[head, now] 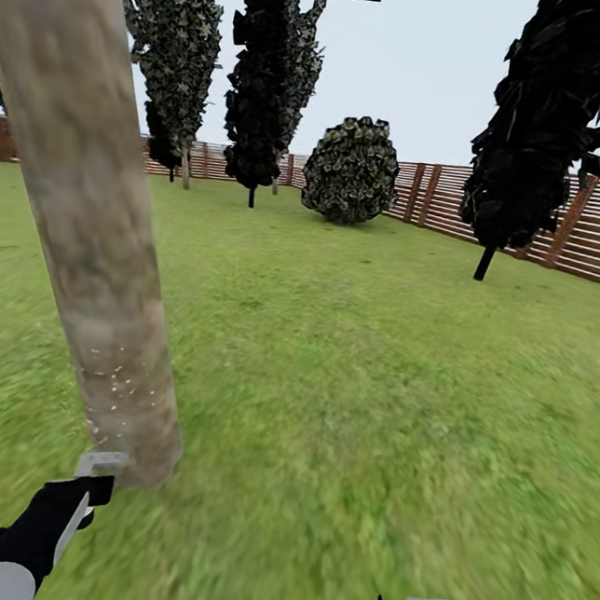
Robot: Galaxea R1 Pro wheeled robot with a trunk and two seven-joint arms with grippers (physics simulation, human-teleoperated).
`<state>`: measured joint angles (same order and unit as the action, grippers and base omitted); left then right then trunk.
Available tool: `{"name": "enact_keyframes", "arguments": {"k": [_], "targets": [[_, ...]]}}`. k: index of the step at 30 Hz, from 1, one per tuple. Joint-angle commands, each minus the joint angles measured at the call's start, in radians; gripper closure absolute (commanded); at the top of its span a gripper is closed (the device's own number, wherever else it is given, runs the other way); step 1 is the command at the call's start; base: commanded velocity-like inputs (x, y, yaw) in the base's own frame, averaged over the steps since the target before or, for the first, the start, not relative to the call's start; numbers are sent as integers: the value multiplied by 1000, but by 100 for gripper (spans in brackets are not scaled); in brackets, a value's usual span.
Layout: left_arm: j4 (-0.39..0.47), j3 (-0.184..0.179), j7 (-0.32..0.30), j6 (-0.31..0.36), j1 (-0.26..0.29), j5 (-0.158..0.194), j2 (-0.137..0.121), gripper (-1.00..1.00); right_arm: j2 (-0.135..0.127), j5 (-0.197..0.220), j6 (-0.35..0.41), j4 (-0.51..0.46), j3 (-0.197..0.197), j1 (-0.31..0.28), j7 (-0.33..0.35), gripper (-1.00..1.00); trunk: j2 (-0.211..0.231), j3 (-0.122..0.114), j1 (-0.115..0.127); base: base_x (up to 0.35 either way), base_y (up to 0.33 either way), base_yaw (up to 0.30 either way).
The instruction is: In the garden, pick up the pesticide atomizer on the floor and spray pesticide onto both trees until each tree trunk is fully covered.
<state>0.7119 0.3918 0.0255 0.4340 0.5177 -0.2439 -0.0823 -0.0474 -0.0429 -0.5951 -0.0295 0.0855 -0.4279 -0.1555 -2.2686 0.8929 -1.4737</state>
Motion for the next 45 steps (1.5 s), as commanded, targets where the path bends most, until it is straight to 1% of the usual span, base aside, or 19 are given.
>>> {"name": "enact_keyframes", "arguments": {"k": [1, 5, 10, 13, 15, 16, 18, 24, 28, 29, 33, 40, 45], "targets": [[1, -1, 1, 5, 1, -5, 1, 100, 0, -5, 0, 0, 8, -1, -10, -100, 0, 1, 0, 0, -273, 265], [0, -1, 7, 4, 1, -6, 1, 100, 0, -5, 0, 0, 8, 0, -10, -100, 0, 1, 0, -53, -273, 272], [0, -2, 8, 5, 1, -7, 1, 100, 0, -5, 0, 0, 8, 0, -10, -100, 0, 1, 0, -60, -274, 54], [-1, 0, 9, 5, 1, -8, -10, 100, -2, -5, 0, 0, 8, -1, -10, -100, 0, 1, 0, 60, -274, 2], [-2, 3, 27, 6, 1, -8, -13, 100, -2, -5, 0, 0, 8, 0, -10, -100, 0, 1, 0, 78, -275, 0], [-2, -4, 55, 5, 1, -5, -11, 100, -2, -5, 0, 0, 8, 0, -10, -100, 0, 1, 0, 82, -275, 0], [-2, -6, 57, 5, 1, -4, -6, 100, -2, -5, 0, 0, 8, 0, -10, -100, 0, 1, 0, 89, -275, 0], [-2, -4, 59, 5, 1, -5, -4, 100, -2, -5, 0, 0, 8, 0, -10, -100, 0, 1, 0, 152, -256, 1], [-2, 6, 60, 7, 0, -2, -22, 100, -1, -5, 0, 0, 8, 0, -10, -100, 0, 1, 0, 212, -216, 181], [-3, 6, 60, 7, -1, -3, -23, 100, -1, -5, 0, 0, 8, 0, -10, -100, 0, 1, 0, 226, -196, 269], [-3, 6, 62, 8, -12, 1, -18, 100, -1, -5, -1, 0, 8, 0, -10, -100, 0, 1, 0, 62, -52, 276], [-3, 4, 62, 9, -13, 0, -14, 100, -2, -5, -1, 0, 8, 0, -10, -100, 0, 1, 0, 7, -2, 274], [-2, -3, 63, 11, -13, -4, -14, 100, -2, -5, -1, 0, 8, 0, -10, -100, 0, 1, 0, 254, -88, 44]]}}
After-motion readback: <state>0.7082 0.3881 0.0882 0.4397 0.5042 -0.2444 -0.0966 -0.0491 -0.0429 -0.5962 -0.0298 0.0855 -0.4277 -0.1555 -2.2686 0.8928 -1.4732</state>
